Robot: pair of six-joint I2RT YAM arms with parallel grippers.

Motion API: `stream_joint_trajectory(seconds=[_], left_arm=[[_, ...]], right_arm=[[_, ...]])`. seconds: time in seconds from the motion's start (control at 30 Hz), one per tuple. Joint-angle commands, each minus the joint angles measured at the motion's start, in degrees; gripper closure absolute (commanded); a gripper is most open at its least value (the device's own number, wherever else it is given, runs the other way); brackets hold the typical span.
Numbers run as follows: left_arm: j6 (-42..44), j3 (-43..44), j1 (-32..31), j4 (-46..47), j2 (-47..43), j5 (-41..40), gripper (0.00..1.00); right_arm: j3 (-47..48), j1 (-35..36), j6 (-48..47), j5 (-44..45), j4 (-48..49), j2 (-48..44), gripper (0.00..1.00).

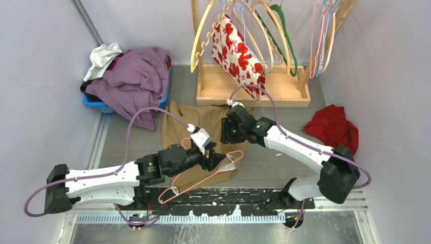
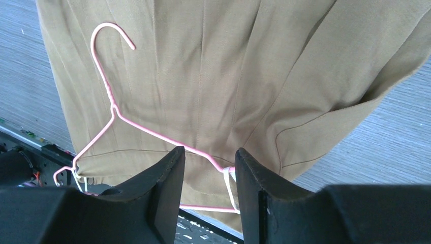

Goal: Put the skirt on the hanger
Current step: Hang the skirt on the hanger, then pick up the hanger at the center of the board.

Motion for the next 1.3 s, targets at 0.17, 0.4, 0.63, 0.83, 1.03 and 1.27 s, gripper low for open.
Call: stream_joint_trajectory(seconds=[0.17,0.4,0.63,0.83,1.03,1.27], left_arm=[[-3.13,7.09,0.37,-16.71,-6.56,-10.0,0.27],[-5.52,7.79,3.7,-23.17,-10.48,-13.13,0.02],[-13.41,8.4,21.36,-34.74,-12.07,-4.85,0.01],[-18.9,3.83,43.86,-36.86,-12.76,11.93,0.01],[-19.49,0.49,51.81,-34.12,-11.88,19.09,0.01],[-19.3,-0.46,52.06,-32.96,-11.16,18.88,0.01]], right_arm=[[4.18,1.82,-0.33,1.94,1.17,0.45,0.53],[6.54,4.34,0.38,2.98,3.71,4.43,0.53],[8.72,7.63,0.52,4.9,8.89,9.82,0.54],[10.28,10.71,-0.91,5.71,12.76,13.71,0.57],[14.26,14.7,-3.54,5.85,14.56,19.77,0.62],[20.07,20.75,-6.0,10.59,11.84,26.94,0.64]])
